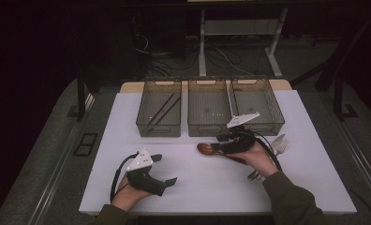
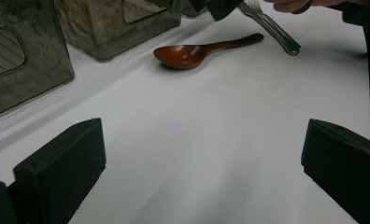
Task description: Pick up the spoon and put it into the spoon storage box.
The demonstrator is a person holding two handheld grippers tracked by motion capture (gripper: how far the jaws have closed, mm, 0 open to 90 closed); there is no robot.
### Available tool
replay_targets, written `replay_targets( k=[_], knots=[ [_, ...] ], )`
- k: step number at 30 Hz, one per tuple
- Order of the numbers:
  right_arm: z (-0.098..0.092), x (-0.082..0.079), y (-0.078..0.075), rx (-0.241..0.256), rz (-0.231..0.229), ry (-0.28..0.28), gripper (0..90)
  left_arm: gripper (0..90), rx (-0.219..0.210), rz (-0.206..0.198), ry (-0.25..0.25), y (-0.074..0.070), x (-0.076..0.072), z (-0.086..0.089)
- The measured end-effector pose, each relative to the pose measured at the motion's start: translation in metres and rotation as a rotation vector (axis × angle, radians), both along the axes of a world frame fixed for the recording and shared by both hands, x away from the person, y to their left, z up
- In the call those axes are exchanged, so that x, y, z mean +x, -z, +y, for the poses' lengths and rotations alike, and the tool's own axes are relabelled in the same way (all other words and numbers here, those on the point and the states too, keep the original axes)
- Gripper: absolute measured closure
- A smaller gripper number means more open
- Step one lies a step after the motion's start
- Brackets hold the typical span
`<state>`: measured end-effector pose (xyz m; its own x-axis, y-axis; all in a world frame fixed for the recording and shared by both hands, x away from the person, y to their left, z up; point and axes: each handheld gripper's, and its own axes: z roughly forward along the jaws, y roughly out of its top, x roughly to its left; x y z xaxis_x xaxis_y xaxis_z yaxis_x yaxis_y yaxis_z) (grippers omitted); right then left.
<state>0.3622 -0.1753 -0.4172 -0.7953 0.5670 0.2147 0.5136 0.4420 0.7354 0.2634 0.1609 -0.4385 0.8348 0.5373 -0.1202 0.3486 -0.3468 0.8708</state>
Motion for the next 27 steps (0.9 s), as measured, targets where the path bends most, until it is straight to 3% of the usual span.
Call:
replay_targets(
  k=[9, 19, 27],
  knots=[
    [0.015, 0.009, 0.013, -0.061, 0.023, -0.012, 53.4, 0.0, 0.000, 0.000, 0.003, 0.000, 0.000, 0.000],
    [0.022, 0.008, 0.025, -0.132, 0.039, -0.023, 59.7, 0.0, 0.007, -0.001, 0.006, 0.000, -0.001, -0.001],
    [0.028, 0.002, 0.025, -0.171, -0.001, -0.067, 65.9, 0.0, 0.021, 0.000, 0.013, 0.001, -0.001, -0.002]
  ],
)
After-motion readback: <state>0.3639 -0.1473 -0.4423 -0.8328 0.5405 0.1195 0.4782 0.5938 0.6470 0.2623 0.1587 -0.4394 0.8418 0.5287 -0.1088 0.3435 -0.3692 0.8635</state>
